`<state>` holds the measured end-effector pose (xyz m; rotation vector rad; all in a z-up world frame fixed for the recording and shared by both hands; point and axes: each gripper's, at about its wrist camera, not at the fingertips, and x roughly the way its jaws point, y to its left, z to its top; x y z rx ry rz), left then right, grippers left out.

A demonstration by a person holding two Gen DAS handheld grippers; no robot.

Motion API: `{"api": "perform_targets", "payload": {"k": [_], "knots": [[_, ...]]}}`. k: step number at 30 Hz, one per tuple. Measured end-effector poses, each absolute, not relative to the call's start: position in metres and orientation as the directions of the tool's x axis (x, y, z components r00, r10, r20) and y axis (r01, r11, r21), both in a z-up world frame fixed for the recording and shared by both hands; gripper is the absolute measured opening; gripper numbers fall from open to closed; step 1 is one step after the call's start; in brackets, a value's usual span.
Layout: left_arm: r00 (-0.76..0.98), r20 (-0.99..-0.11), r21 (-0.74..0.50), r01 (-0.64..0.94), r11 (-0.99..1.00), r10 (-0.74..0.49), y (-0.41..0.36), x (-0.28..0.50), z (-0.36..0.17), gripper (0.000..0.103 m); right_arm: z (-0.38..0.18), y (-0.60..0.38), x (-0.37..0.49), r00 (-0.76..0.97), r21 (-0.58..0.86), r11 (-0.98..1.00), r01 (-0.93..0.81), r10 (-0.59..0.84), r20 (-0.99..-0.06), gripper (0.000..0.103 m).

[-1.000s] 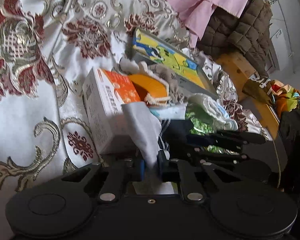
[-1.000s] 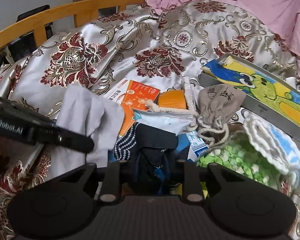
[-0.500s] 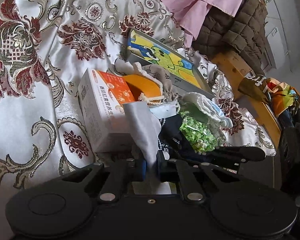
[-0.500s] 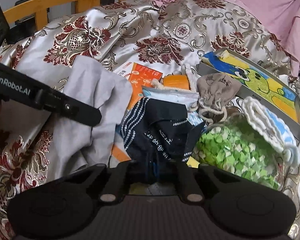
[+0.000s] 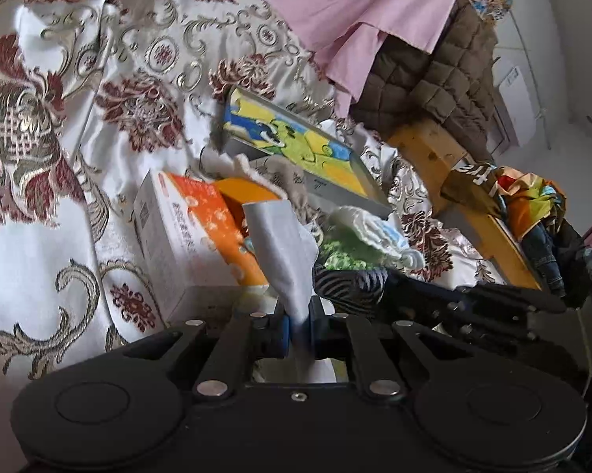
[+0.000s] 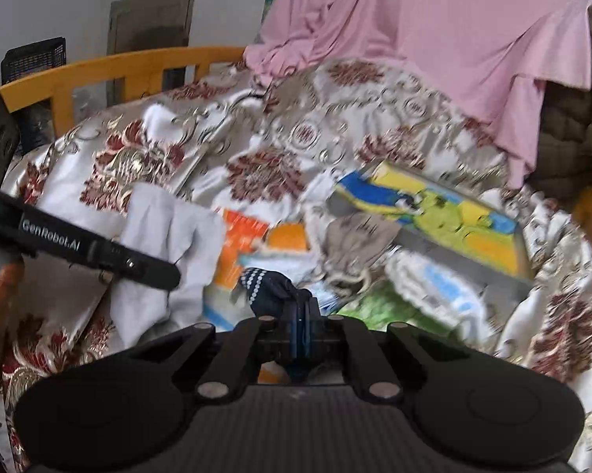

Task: Organize soft objects
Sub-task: 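Carry both socks into the cartoon-painted tray and open both tools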

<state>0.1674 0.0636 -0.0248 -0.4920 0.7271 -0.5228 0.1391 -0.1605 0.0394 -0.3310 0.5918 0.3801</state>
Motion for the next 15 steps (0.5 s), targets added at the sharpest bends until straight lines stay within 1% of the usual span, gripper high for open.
{"api": "perform_targets", "payload": {"k": [2,8,13,15], "knots": [[0.633,-0.470,-0.597,0.285,0.750,-0.615,0.063,0.166,-0.019,0.009,0.049,-0.162,0.136,0.777,-0.194,0.883,-0.427,0.248,-0.579,0.004],[0.670,-0.419,-0.560,0.341,0.755,-0.613,0.053,0.166,0.013,0.009,0.073,-0.169,0.136,0.799,-0.184,0.886,-0.425,0.271,-0.537,0.004],[0.701,-0.403,-0.481,0.385,0.788,-0.589,0.041,0.186,0.043,0.009,0.092,-0.177,0.155,0.809,-0.179,0.884,-0.433,0.293,-0.509,0.004],[0.706,-0.402,-0.470,0.387,0.793,-0.583,0.036,0.204,0.050,0.009,0.098,-0.184,0.170,0.812,-0.159,0.890,-0.428,0.301,-0.500,0.004]]}}
